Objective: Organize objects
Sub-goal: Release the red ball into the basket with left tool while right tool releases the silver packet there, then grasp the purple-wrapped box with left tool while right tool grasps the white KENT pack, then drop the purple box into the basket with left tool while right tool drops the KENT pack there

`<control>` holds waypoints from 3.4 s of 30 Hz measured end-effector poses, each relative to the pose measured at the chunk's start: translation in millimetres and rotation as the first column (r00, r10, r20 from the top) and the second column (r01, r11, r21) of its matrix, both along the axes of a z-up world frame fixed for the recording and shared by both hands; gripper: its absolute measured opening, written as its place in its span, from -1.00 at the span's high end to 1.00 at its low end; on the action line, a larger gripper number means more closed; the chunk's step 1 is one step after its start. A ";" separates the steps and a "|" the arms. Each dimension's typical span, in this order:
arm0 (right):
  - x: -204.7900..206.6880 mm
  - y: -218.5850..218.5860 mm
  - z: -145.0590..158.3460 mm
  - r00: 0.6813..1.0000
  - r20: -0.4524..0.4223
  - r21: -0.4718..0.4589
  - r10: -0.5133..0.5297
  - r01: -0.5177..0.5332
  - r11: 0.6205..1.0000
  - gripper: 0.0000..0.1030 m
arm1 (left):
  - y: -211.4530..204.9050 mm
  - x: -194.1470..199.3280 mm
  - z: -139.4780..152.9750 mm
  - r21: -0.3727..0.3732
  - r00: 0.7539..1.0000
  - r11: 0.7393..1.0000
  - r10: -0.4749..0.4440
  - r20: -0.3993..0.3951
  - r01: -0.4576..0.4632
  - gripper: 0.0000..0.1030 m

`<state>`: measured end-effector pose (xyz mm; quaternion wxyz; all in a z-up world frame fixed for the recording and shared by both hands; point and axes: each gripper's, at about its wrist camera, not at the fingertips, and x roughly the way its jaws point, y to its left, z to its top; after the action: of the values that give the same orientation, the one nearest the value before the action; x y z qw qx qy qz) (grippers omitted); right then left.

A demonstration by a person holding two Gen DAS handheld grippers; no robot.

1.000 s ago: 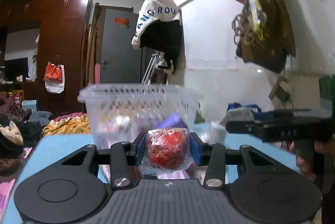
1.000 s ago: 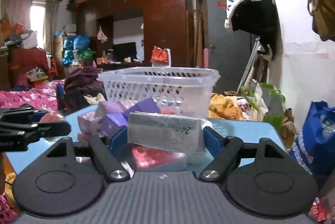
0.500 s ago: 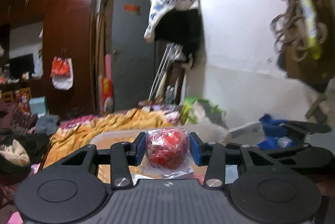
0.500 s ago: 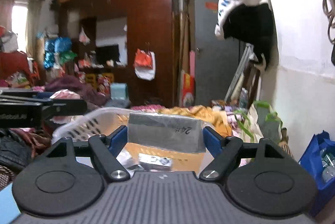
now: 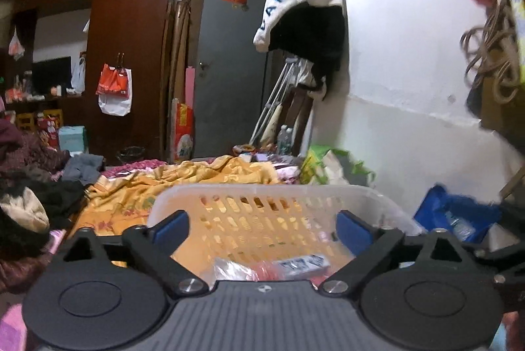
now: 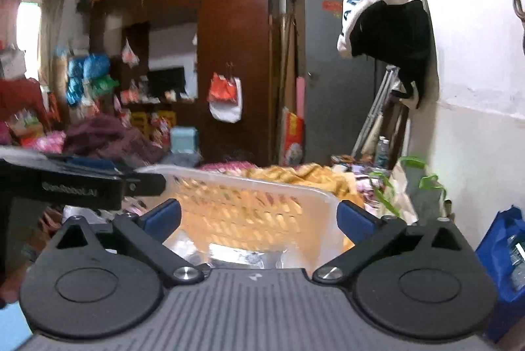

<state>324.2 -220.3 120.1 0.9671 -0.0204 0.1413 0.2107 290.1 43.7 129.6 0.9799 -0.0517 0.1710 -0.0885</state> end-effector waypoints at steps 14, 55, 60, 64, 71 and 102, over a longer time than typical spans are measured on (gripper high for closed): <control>-149.4 -26.7 -98.2 0.993 -0.077 -0.026 0.093 -0.096 0.995 -1.00 | -15.0 -181.1 -92.5 0.028 0.991 0.991 -0.131 0.019 0.130 -0.98; -165.0 -55.5 -102.3 0.983 -0.061 0.003 0.172 -0.173 0.985 0.06 | -48.6 -210.0 -122.0 0.158 0.996 0.985 -0.073 0.052 0.064 0.03; -170.9 -61.7 -95.7 0.988 -0.013 0.026 0.157 -0.156 0.987 0.06 | -36.4 -210.0 -115.4 0.141 0.995 0.989 -0.062 0.077 0.051 0.03; -165.6 -59.3 -98.1 0.991 -0.008 0.012 0.133 -0.133 0.991 0.06 | -27.9 -203.7 -114.1 0.118 0.997 0.992 -0.052 0.062 0.045 0.03; -167.9 -65.3 -94.1 0.992 0.022 0.040 0.125 -0.126 0.991 0.06 | -12.5 -212.3 -102.6 0.094 0.993 0.995 -0.024 0.115 0.013 0.03; 39.2 5.9 3.9 0.998 -0.049 0.043 0.039 -0.037 0.998 -0.02 | 7.5 23.2 0.7 0.027 0.999 0.999 -0.022 -0.045 0.023 -0.27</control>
<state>363.4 -214.4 124.0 0.9593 0.0027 0.1605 0.2322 313.4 51.2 130.3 0.9754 -0.0381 0.1946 -0.0960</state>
